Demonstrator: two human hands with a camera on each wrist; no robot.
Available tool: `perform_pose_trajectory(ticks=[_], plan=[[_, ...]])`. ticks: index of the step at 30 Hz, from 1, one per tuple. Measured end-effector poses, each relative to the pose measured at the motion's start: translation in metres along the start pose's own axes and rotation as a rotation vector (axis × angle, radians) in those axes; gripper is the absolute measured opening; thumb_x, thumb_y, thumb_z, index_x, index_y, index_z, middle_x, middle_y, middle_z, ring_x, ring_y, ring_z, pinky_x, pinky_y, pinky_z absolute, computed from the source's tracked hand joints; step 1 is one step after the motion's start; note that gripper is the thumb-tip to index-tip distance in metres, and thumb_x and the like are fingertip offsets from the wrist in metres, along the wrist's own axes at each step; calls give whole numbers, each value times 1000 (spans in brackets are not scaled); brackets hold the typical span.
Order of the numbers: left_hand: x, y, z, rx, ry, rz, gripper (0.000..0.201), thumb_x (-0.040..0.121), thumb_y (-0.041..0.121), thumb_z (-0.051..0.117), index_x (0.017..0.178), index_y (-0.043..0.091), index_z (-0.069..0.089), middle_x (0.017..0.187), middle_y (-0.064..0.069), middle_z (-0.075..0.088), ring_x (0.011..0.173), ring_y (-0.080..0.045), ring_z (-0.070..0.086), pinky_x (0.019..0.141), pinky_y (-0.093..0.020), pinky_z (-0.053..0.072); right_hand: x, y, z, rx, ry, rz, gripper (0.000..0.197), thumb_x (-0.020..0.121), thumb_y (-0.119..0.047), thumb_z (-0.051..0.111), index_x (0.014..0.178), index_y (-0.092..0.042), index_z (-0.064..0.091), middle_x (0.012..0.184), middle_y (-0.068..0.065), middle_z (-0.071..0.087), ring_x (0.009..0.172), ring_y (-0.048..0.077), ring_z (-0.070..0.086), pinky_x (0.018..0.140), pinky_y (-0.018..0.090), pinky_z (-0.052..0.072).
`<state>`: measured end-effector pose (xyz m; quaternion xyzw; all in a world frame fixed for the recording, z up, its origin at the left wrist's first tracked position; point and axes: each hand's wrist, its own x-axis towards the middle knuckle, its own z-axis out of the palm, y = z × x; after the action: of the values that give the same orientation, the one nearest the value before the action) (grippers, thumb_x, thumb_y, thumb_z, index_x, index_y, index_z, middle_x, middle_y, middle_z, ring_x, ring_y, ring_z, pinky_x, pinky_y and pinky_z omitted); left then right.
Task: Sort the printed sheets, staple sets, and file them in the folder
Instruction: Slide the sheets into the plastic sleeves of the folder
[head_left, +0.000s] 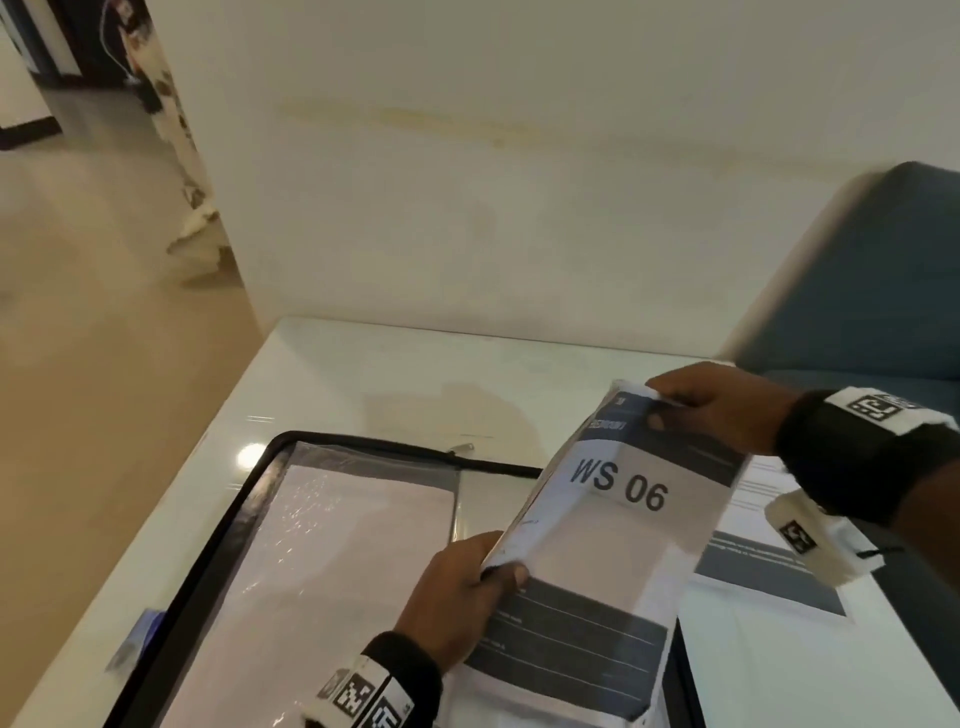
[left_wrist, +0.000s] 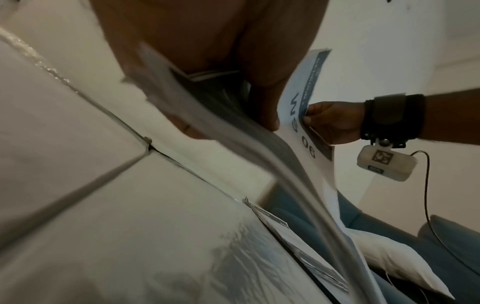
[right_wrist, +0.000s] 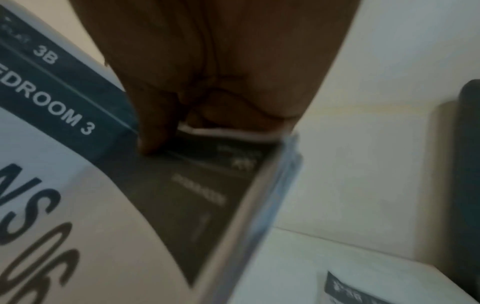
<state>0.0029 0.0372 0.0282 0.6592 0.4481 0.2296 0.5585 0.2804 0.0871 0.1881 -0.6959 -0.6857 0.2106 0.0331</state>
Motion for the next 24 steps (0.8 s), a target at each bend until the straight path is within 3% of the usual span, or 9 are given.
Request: perform_pose_trajectory(ticks=[5,7,10,13,15,16,18,20,24], plan=[[19,3,-23,-19,31,94,23,95,47,46,102,30,61,95,7,68,89,-5,66,81,-25,53,-5,42,1,147,94,114,10,92,-14,62,89,-11,72,81,6,74,74,21,70,79,43,56],[42,-4,-39,282,141,84,20,97,41,47,112,34,58,102,13,66,99,-7,62,87,-25,48,-6,62,-3,162,203,166,9,91,-10,64,90,-10,72,83,12,73,69,19,67,75,39,54],[79,-12,-49,745,90,-2,51,93,39,53,141,28,38,136,4,53,123,-19,52,103,-37,42,-8,93,-12,191,368,267,12,90,-9,65,100,-6,72,93,19,70,70,22,62,80,37,47],[106,-17,-44,1112,-65,37,62,92,37,52,147,26,27,149,1,39,132,-23,42,106,-47,38,-14,115,-21,223,480,342,34,84,-42,68,97,-10,71,94,23,69,88,36,65,89,49,50],[115,-17,-41,1249,-88,69,55,90,35,54,141,27,35,143,1,44,130,-24,42,103,-47,39,-18,136,-23,233,522,399,78,63,-76,56,92,-5,67,87,22,65,85,34,63,87,51,51],[118,-16,-41,1274,-76,78,50,89,33,55,137,26,40,141,0,45,127,-24,44,101,-46,40,-21,139,-24,235,531,422,82,61,-76,50,92,-2,65,86,23,64,85,35,62,86,51,51],[121,-17,-42,1241,-41,105,44,89,28,56,132,26,46,138,0,47,122,-23,48,100,-43,43,-26,146,-23,260,558,452,57,87,-53,57,99,2,65,93,26,66,90,40,64,89,54,50],[123,-16,-42,1178,-30,94,36,88,28,57,123,29,52,130,2,51,116,-21,50,97,-40,44,-28,162,-20,274,610,461,29,93,-29,62,103,-3,68,96,25,68,91,41,66,91,57,50],[132,-17,-43,1080,-56,53,6,87,26,54,89,32,52,99,8,53,101,-19,51,84,-32,45,-28,177,-13,309,631,491,31,92,-32,60,103,-5,67,96,21,69,89,39,66,90,56,51]])
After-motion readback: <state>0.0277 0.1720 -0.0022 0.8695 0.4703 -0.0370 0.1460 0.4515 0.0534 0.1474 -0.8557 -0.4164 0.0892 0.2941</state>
